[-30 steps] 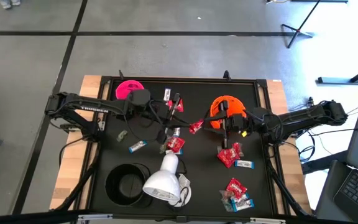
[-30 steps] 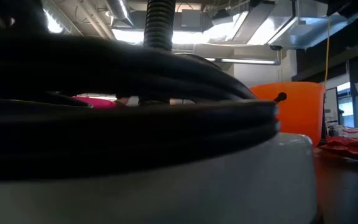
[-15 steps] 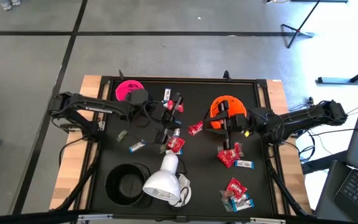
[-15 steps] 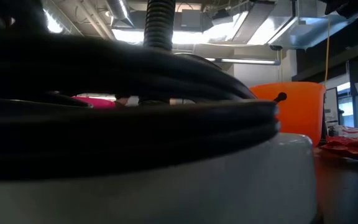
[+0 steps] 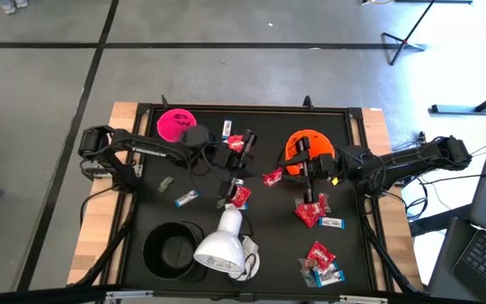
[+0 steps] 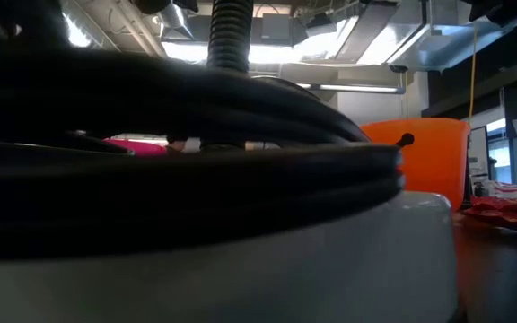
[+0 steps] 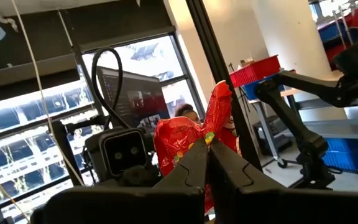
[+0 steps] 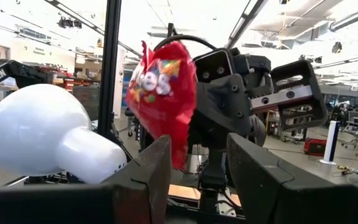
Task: Sort candy
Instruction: Put the red candy into the orange bucket
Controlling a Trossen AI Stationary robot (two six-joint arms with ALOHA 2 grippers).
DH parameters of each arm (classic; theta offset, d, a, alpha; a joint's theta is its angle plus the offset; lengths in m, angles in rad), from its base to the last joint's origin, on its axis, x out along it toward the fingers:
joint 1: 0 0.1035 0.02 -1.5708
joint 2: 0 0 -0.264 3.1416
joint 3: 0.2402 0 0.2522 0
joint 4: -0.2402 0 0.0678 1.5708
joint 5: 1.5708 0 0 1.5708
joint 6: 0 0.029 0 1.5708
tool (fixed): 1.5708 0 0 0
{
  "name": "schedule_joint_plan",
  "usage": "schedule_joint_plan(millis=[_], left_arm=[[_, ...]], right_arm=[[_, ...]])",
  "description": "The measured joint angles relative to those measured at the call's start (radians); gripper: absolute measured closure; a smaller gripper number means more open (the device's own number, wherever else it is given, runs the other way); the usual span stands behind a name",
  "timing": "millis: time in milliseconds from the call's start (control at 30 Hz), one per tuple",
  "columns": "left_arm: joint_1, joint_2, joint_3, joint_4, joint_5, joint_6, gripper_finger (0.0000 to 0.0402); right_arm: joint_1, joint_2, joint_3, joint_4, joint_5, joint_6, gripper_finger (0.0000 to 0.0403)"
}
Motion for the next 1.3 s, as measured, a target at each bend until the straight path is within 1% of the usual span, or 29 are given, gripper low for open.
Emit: schedule_joint_plan(millis=[300,600,667,733,933,967,1033,1100,1167,1300], left_arm=[[0.0,0.008,0.0,0.01,-0.026,0.021,0.0402],[0.009,0.008,0.0,0.009,-0.078,0.042,0.0402],[0.009,0.008,0.0,0.008,-0.091,0.042,0.0402],[0.009,0.008,0.0,0.007,-0.095,0.042,0.0402],[0.009,0.008,0.0,-0.007,-0.11,0.039,0.0402],[0.009,0.008,0.0,-0.01,-0.11,0.039,0.0401],[0.009,0.008,0.0,-0.013,-0.114,0.03,0.0401],[0.009,0.008,0.0,-0.017,-0.14,-0.002,0.0401],[0.014,0.008,0.0,-0.025,-0.161,-0.032,0.0401],[0.03,0.0,0.0,-0.044,-0.166,-0.067,0.0398]], right_arm=[[0.0,0.0,0.0,0.005,0.001,0.024,0.0249],[0.0,0.0,0.0,0.002,-0.004,0.032,0.0252],[0.0,0.0,0.0,-0.001,-0.024,0.032,0.0264],[0.0,0.0,0.0,-0.001,-0.038,0.031,0.0285],[0.0,0.0,0.0,-0.005,-0.044,0.021,0.0385],[0.0,0.0,0.0,-0.007,-0.044,0.02,0.0393],[0.0,0.0,0.0,-0.009,-0.044,0.02,0.0392],[0.0,0.0,0.0,-0.009,-0.033,0.02,0.039],[0.0,-0.002,0.0,-0.012,-0.026,0.019,0.0398],[0.0,-0.031,0.0,-0.054,0.004,0.019,0.04]])
